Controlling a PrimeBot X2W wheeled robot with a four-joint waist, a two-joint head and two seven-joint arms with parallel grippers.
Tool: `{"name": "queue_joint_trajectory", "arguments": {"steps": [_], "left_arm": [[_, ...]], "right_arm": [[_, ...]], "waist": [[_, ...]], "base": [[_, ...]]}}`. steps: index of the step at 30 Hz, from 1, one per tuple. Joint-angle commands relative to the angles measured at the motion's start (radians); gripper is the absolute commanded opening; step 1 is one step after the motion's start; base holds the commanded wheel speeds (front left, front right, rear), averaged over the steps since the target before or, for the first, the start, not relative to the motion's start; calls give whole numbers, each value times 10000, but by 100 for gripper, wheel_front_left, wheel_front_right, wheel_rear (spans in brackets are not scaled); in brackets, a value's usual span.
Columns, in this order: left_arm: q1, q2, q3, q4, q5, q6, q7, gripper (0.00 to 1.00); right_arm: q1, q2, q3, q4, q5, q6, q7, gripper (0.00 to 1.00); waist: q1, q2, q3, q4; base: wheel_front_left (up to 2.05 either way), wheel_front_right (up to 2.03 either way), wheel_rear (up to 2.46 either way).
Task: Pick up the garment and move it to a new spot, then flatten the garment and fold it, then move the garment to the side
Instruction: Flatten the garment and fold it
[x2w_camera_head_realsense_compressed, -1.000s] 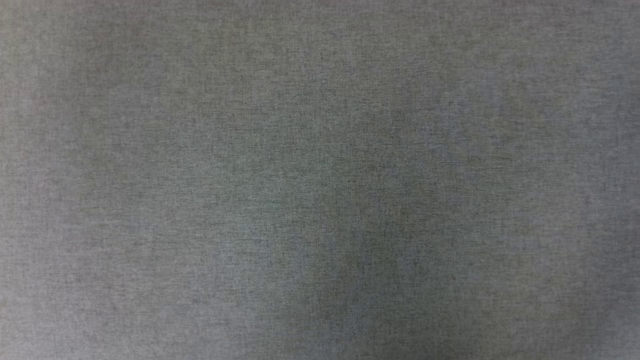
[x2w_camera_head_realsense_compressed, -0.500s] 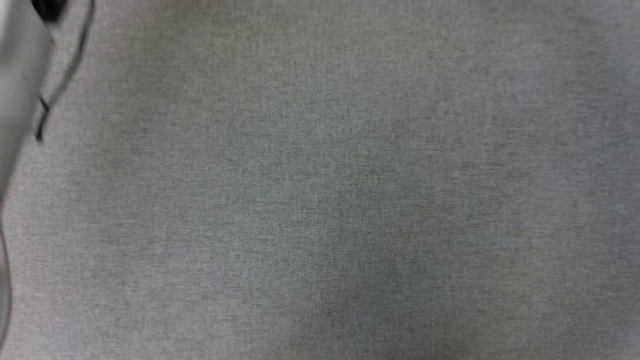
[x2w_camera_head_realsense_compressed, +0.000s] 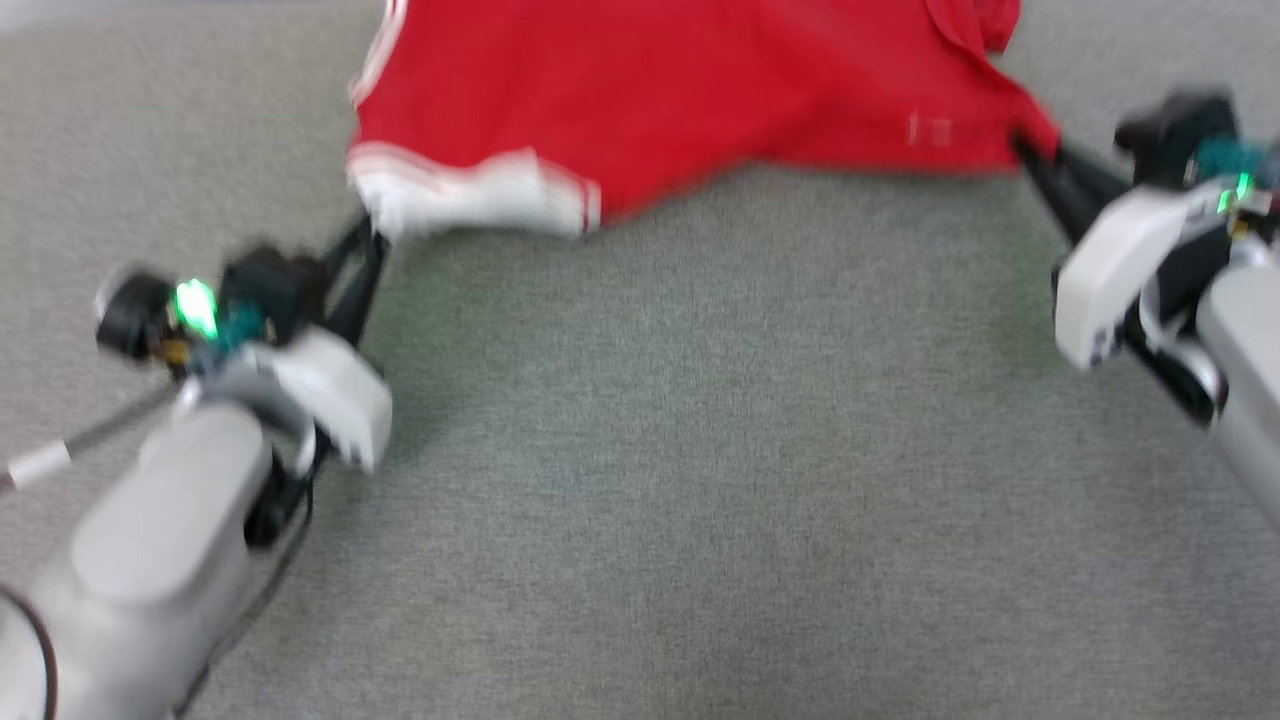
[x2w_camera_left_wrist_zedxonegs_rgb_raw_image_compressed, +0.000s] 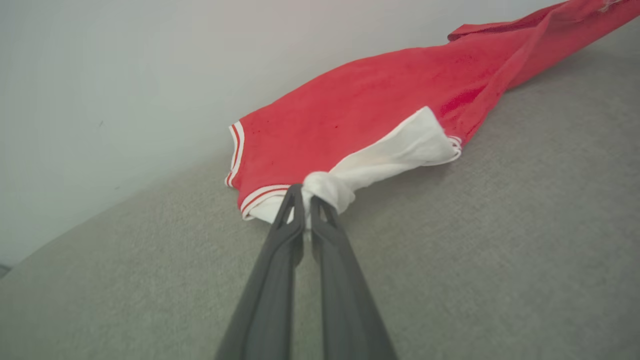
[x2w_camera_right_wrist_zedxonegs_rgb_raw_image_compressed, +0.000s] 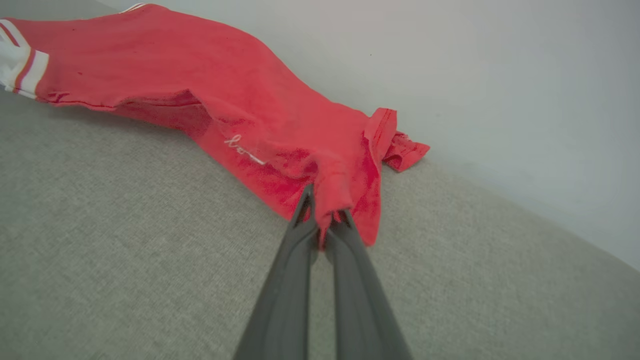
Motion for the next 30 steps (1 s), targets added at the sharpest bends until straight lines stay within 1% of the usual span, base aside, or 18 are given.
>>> {"name": "queue_joint_trajectory", "arguments": {"steps": [1,8,15,23,30], "left_arm": [[648,147,2,-201,-34,119,-47,0],[3267,701,-234,-1077,-505,482,-21,0],[5466,1347,-628,-2375,-938,998,519,0],[7217,1897,-1180,-3714,-1336,1432,1248,0],[8270,2202,-1597,-4732,-1676,1696,1842,0]], "right_arm": [[512,-197,187,-236,192,-6,36,0],[2364,-1174,1000,-1344,883,-7,486,0],[4153,-1998,1194,-2334,1384,-7,825,0],[6262,-2787,851,-3387,1754,-7,1140,0],[7995,-3255,42,-4303,1839,-7,1448,0]], "waist": [[1,0,-592,18],[1,0,-1656,-109],[1,0,-2517,-170],[1,0,-3248,-112],[1,0,-3450,-35]], "base": [[0,0,0],[0,0,0],[0,0,0],[0,0,0],[0,0,0]]}}
